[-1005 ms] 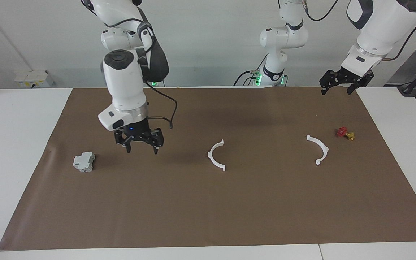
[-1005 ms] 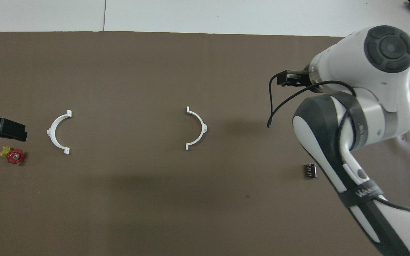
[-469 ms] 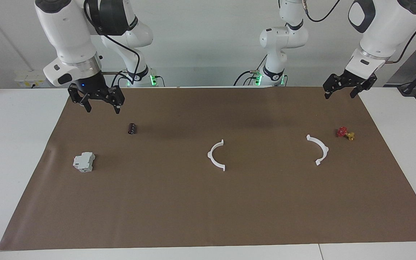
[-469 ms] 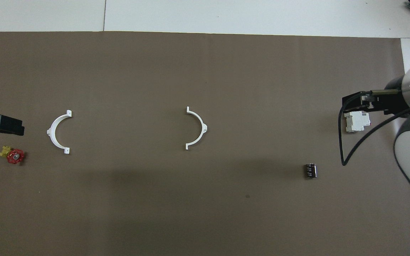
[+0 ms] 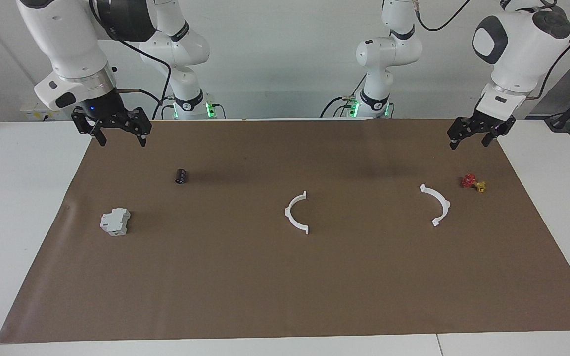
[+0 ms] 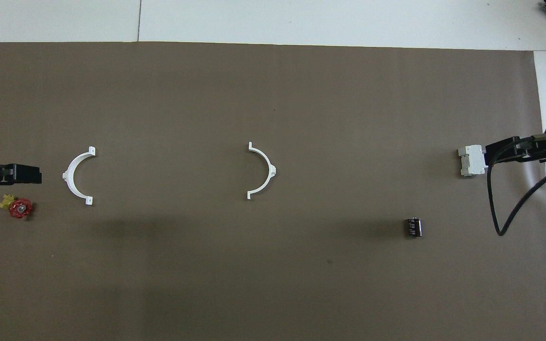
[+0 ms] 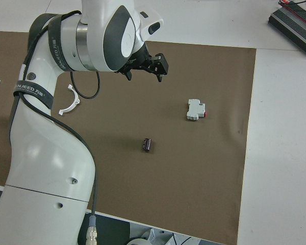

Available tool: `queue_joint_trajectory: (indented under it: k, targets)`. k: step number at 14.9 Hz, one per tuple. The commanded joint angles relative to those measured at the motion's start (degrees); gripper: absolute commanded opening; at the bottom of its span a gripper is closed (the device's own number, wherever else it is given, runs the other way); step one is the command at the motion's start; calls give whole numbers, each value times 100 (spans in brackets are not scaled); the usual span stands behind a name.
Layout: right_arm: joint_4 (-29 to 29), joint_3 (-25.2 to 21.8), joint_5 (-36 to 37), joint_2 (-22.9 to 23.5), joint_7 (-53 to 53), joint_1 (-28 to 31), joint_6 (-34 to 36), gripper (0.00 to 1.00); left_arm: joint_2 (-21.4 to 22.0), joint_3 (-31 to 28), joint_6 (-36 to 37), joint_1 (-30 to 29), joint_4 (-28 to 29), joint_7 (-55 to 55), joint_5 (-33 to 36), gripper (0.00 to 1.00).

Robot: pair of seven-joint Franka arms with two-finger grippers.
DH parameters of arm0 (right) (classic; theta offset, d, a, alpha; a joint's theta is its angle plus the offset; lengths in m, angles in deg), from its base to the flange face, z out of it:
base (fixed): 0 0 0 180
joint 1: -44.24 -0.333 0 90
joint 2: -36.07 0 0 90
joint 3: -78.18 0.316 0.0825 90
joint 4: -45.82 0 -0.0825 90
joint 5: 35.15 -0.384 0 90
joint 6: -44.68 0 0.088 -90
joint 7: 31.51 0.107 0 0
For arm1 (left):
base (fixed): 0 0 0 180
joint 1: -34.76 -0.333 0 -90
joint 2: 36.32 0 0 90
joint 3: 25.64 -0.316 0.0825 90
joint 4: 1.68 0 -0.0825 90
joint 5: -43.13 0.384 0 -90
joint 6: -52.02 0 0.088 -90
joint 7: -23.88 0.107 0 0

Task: Assemble drain pipe with both arms
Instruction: 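Reach the left gripper to the other white clamp half and grasp it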

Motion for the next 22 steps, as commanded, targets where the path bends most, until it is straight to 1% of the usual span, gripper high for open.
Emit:
queue_joint_trajectory:
  k: [1,2,3,5,7,8,10,13,15,19,20,22]
  targets:
    - [4,58,-132,-52,-180,172,211,100,-24,46,-754,-264,661,-24,8,100]
    - [4,58,-133,-78,-110,172,211,100,-77,46,-1044,-229,837,-189,8,100]
    - [4,66,-133,-79,13,172,211,100,-234,46,-1307,-194,926,-513,8,100]
    - [4,49,-133,-105,259,67,228,100,-515,46,-1477,-194,936,-700,8,100]
    - [3,32,-141,-122,427,-47,325,100,-665,55,-1852,-194,1031,-945,8,100]
    - [4,-73,-133,-122,427,-135,386,100,-675,55,-2020,-185,1119,-1164,8,100]
    - [-5,-162,-229,-131,462,-144,465,100,-797,46,-2372,-220,1304,-1176,8,100]
    - [-49,-153,-264,-166,409,-65,396,100,-1166,46,-3101,-238,1603,-1158,8,100]
    - [3,-136,-238,-132,401,-109,369,100,-1167,46,-3130,-264,1709,-1036,8,100]
    - [47,-109,-71,-114,392,-109,272,100,-1158,46,-3138,-281,1770,-218,8,98]
    - [39,-109,-54,-114,340,-109,220,100,-1158,46,-3138,-282,1770,-217,8,95]
    - [13,-109,-10,-114,321,-109,97,100,-1158,37,-3138,-290,1770,-217,8,81]
